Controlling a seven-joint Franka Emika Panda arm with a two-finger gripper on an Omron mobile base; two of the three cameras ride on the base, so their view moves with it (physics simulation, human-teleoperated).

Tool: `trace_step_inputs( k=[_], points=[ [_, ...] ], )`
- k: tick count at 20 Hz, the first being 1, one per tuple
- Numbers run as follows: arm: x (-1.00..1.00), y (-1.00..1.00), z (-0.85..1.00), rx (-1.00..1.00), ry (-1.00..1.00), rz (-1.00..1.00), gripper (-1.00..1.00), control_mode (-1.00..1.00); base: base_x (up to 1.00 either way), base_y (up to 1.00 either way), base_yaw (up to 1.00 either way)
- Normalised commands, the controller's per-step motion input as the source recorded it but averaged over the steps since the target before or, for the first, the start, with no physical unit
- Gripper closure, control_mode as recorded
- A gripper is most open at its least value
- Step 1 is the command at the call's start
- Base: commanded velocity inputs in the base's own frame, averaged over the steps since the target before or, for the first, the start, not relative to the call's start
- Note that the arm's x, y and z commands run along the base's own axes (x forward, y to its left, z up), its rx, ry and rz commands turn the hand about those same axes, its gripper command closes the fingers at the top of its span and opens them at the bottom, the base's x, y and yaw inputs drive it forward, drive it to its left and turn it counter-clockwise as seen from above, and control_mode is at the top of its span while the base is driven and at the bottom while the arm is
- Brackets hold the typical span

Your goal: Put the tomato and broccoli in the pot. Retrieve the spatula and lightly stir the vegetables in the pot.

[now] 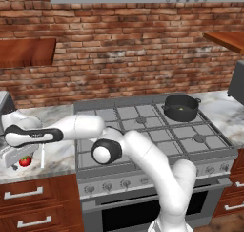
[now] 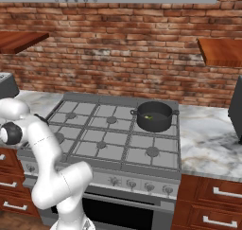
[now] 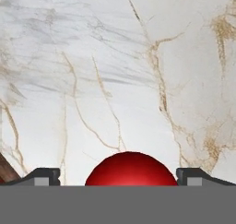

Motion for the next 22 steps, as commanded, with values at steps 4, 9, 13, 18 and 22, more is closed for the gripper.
trace_step_inputs(
  k=[4, 9, 13, 18, 22],
  points=[
    [0.00, 0.00, -0.09, 0.00, 0.01, 0.00, -1.00, -1.00, 0.00, 0.00, 0.00],
    [0.00, 0.00, 0.00, 0.00, 0.00, 0.00, -1.00, -1.00, 0.00, 0.00, 0.00],
    [0.00, 0.00, 0.00, 0.00, 0.00, 0.00, 1.00, -1.00, 0.00, 0.00, 0.00],
    [0.00, 0.00, 0.00, 0.00, 0.00, 0.00, 1.00, -1.00, 0.00, 0.00, 0.00],
    [0.00, 0.00, 0.00, 0.00, 0.00, 0.00, 1.00, -1.00, 0.00, 0.00, 0.00]
  ],
)
